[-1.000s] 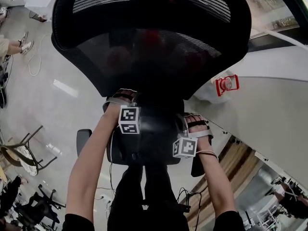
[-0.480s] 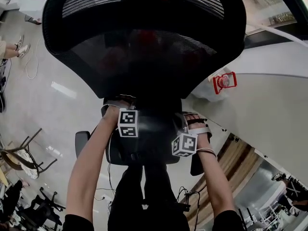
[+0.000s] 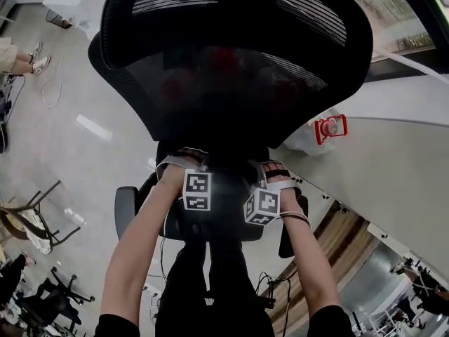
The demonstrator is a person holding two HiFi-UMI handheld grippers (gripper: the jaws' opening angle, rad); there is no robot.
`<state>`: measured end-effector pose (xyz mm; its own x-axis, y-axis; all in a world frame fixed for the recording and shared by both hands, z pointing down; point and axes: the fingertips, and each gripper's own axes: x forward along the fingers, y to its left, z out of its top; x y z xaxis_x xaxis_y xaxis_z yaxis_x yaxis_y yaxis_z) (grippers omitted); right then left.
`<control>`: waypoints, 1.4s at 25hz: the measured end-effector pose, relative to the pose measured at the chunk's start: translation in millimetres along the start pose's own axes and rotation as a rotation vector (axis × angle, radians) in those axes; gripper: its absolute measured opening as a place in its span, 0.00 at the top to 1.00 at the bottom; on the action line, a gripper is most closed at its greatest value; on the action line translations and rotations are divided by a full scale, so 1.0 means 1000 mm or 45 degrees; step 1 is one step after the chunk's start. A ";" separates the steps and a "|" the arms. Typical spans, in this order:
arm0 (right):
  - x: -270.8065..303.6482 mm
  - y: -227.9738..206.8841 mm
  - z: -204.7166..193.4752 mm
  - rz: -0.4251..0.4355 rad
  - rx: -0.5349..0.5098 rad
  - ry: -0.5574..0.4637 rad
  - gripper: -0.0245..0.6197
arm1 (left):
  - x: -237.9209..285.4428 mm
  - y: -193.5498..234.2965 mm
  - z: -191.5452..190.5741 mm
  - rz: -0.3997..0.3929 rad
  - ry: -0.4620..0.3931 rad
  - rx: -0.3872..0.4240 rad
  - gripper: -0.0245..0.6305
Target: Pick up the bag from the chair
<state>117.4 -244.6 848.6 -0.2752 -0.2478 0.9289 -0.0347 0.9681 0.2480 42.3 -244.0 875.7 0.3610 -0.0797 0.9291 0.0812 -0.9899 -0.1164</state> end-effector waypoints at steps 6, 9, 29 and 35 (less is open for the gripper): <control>0.015 0.015 0.009 0.075 0.063 0.002 0.92 | -0.013 -0.017 0.001 -0.011 -0.010 -0.011 0.92; 0.003 0.027 0.021 0.115 0.080 -0.024 0.93 | -0.027 -0.032 0.000 -0.045 -0.025 -0.043 0.92; -0.185 0.168 0.113 0.040 0.118 -0.101 0.93 | -0.211 -0.202 0.041 0.050 -0.068 -0.047 0.92; -0.250 0.208 0.135 0.057 0.130 -0.144 0.93 | -0.267 -0.249 0.060 0.018 -0.093 -0.020 0.92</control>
<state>49.6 23.7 631.2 -0.3849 -0.2043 0.9000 -0.1160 0.9782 0.1725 -18.2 30.5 636.0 0.4291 -0.0856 0.8992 0.0614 -0.9904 -0.1235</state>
